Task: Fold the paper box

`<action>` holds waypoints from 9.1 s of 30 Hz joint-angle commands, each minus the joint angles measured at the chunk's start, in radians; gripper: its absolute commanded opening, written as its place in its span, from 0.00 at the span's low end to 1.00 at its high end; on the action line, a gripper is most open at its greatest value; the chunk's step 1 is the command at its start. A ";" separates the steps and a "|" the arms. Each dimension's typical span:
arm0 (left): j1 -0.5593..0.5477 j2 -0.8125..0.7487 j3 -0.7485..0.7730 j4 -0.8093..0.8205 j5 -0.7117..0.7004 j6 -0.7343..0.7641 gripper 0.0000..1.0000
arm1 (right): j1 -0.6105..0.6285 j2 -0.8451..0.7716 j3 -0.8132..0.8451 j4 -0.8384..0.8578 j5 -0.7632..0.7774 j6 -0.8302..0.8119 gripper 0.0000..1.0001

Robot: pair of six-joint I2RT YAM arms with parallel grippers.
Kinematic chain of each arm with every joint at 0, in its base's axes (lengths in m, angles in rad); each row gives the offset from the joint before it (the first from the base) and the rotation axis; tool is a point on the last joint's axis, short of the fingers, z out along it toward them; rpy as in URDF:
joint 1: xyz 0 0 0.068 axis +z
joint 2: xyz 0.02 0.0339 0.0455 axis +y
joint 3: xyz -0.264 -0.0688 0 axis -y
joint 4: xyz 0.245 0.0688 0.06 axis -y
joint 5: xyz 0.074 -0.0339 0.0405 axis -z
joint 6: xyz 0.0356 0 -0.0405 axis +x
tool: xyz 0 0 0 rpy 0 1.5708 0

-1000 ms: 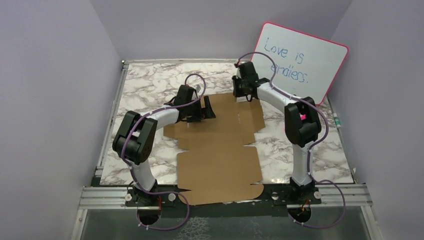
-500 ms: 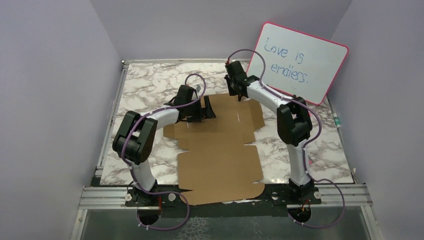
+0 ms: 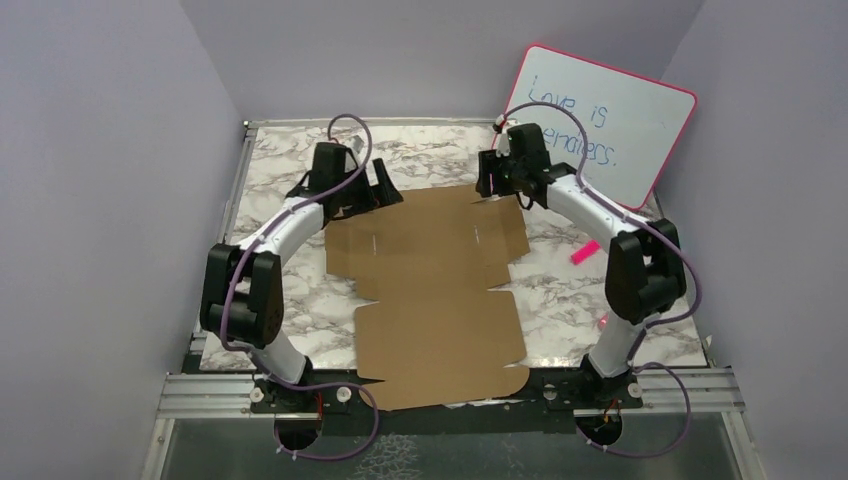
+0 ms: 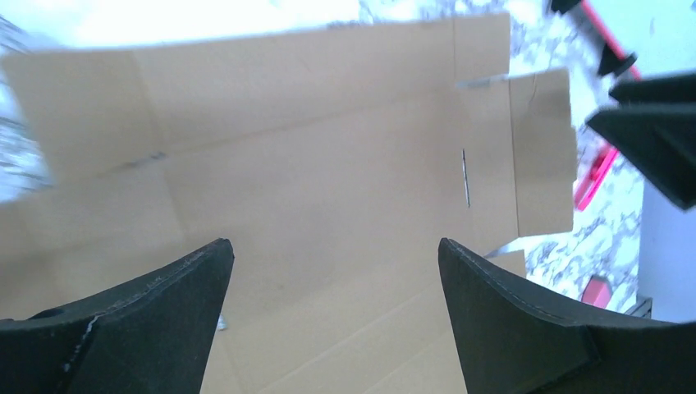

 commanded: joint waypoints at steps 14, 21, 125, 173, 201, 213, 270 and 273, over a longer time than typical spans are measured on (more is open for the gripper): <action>0.288 0.227 0.273 -0.099 0.265 0.101 0.83 | -0.017 -0.231 -0.262 0.184 -0.349 0.082 0.86; 0.299 0.367 0.377 -0.145 0.279 0.131 0.74 | -0.018 -0.262 -0.299 0.202 -0.376 0.083 0.91; 0.094 -0.348 0.086 -0.054 0.011 0.278 0.59 | 0.120 -0.019 0.406 -0.381 -0.305 -1.165 0.01; 0.256 -0.240 0.048 -0.024 -0.006 0.153 0.70 | 0.361 -0.421 -0.564 0.581 0.099 -1.509 0.01; 0.281 -0.017 0.034 -0.014 0.429 0.175 0.57 | 0.364 -0.331 -0.478 0.592 0.093 -1.534 0.01; 0.254 -0.105 -0.048 -0.015 0.420 0.175 0.55 | 0.364 -0.312 -0.465 0.588 0.064 -1.547 0.01; 0.044 -0.366 -0.308 0.108 0.095 0.344 0.68 | 0.513 -0.305 -0.685 0.858 0.227 -1.764 0.01; 0.043 -0.373 -0.334 0.172 0.080 0.332 0.67 | 0.518 -0.314 -0.657 0.793 0.211 -1.732 0.01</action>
